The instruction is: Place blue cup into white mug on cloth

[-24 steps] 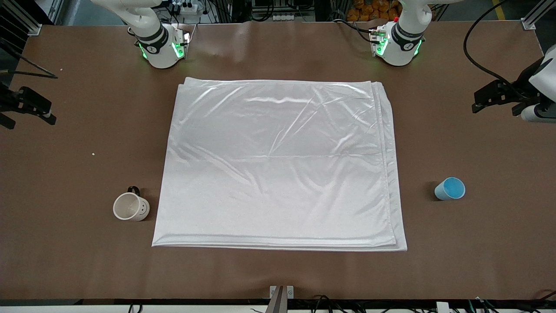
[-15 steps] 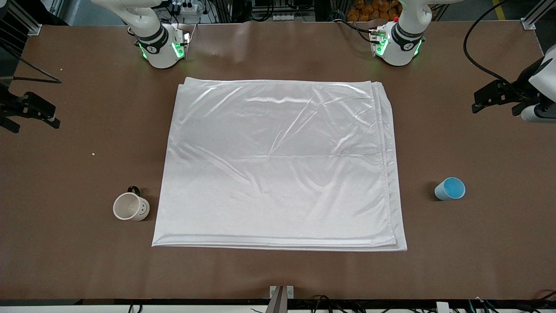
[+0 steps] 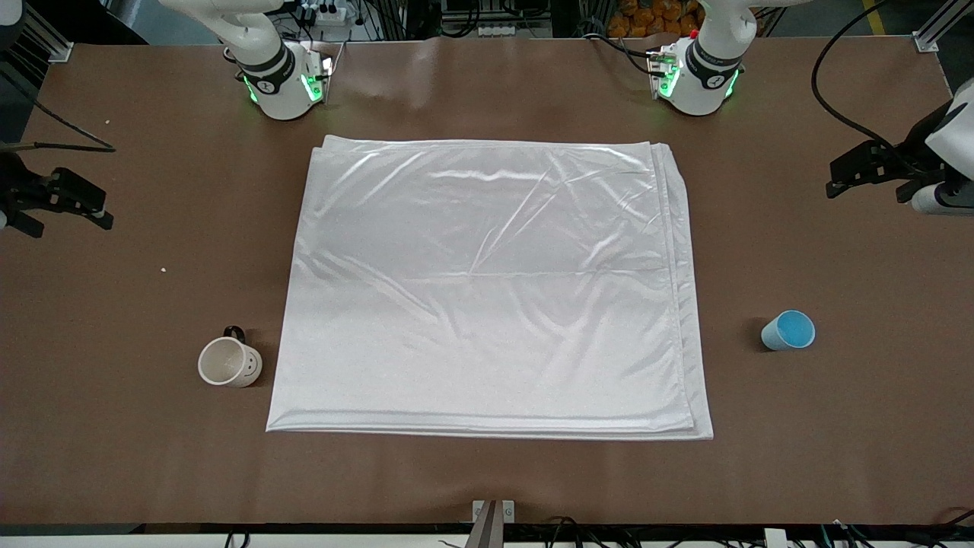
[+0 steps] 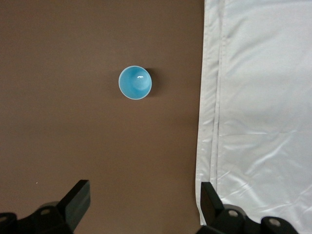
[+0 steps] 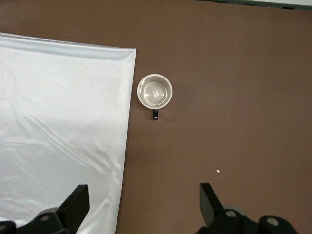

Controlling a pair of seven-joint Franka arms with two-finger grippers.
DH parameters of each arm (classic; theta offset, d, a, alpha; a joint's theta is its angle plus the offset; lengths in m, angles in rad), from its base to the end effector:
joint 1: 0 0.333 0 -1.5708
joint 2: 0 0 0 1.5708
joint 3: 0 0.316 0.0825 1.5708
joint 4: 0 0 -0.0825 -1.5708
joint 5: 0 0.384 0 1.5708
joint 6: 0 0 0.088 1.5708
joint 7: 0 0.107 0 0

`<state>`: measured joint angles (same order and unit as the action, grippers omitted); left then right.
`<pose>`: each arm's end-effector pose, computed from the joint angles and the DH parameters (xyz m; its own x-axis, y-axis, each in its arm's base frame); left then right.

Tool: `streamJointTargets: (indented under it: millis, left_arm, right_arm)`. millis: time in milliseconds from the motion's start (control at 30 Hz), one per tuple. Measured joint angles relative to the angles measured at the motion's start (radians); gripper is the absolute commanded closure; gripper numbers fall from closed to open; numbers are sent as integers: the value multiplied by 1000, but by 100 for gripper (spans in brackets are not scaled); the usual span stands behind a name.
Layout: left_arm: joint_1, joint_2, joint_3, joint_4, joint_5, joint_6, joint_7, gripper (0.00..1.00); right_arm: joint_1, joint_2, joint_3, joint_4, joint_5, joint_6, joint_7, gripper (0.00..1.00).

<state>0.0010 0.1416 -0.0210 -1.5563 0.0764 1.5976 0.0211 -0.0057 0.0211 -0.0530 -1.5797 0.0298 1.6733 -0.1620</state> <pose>0.5946 -0.0031 0.5524 0.9939 -0.0431 -0.1017 -0.0504 -0.9962 -0.0706 0.5702 -0.0303 0.6178 0.9920 0.1003 0.0761 0.1018 -0.9947 -0.0166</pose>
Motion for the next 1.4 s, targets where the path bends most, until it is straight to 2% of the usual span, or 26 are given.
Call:
streamJointTargets:
  millis: [467,600,900,1200,1400]
  left_arm:
    - [110,236,4,4,29,148,100,0]
    - [114,288,4,7,33,190,100,0]
    - [130,373,4,11,40,270,115,0]
    - [131,465,4,12,41,396,116,0]
    - [134,497,4,13,41,447,116,0]
  right_arm:
    - [-1,99,-7,-40,0,27,1,0]
    - [-1,125,-10,-120,0,130,1,0]
    - [0,197,-9,-344,0,453,1,0]
    - [5,349,-6,-379,6,680,1,0]
    - [27,419,-5,-377,52,773,4,2]
